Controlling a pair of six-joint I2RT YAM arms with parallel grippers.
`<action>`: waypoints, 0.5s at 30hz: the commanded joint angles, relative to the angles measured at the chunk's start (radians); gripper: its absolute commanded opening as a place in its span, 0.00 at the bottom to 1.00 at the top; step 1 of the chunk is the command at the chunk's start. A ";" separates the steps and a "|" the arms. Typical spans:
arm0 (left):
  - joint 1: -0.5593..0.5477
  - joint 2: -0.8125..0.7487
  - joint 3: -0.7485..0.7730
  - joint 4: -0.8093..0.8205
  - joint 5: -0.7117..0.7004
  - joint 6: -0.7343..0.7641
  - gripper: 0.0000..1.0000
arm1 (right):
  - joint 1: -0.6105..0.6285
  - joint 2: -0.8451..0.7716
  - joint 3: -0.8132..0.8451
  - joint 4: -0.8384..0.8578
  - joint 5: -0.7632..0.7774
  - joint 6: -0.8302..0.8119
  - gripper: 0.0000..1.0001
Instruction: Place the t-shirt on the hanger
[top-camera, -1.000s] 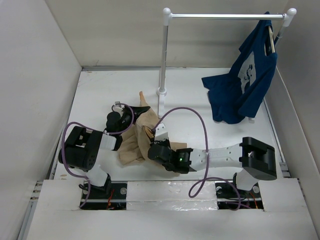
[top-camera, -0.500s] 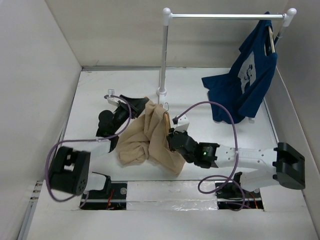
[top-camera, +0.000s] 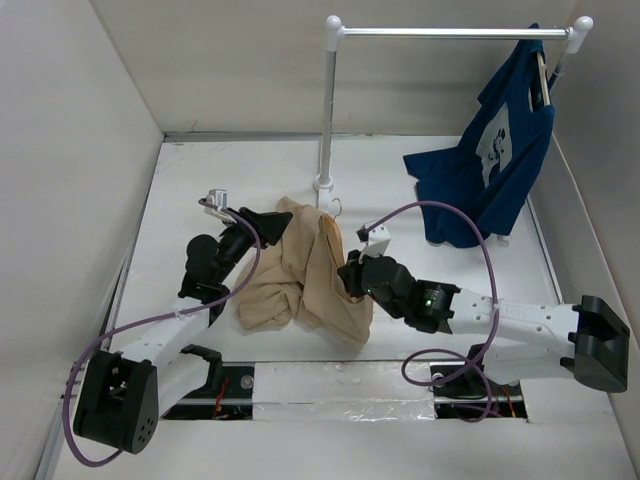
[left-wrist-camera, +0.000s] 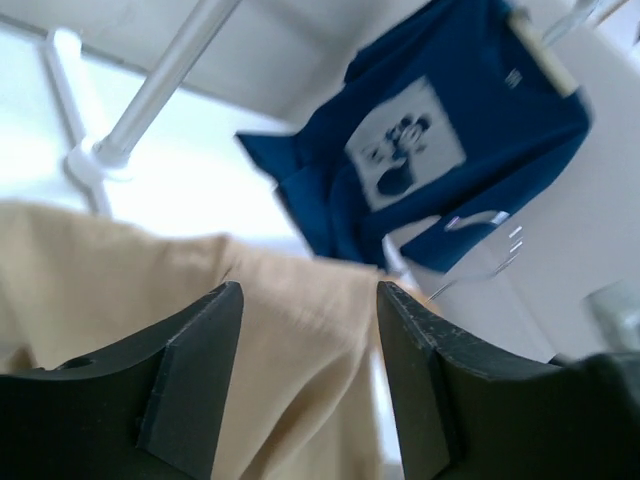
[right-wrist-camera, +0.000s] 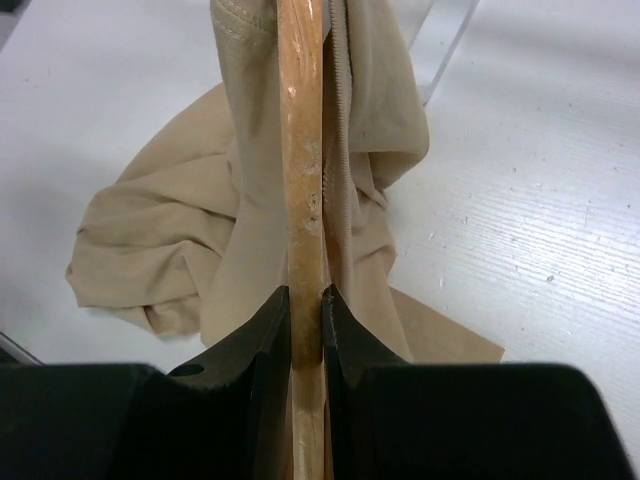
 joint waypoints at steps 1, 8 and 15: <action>-0.003 -0.031 -0.025 0.008 0.067 0.140 0.54 | -0.022 -0.042 0.004 0.065 -0.026 -0.028 0.00; -0.214 -0.007 0.012 -0.072 -0.126 0.301 0.61 | -0.031 -0.039 0.008 0.071 -0.034 -0.032 0.00; -0.214 0.010 0.036 -0.089 -0.182 0.324 0.60 | -0.031 -0.074 0.010 0.040 -0.025 -0.040 0.00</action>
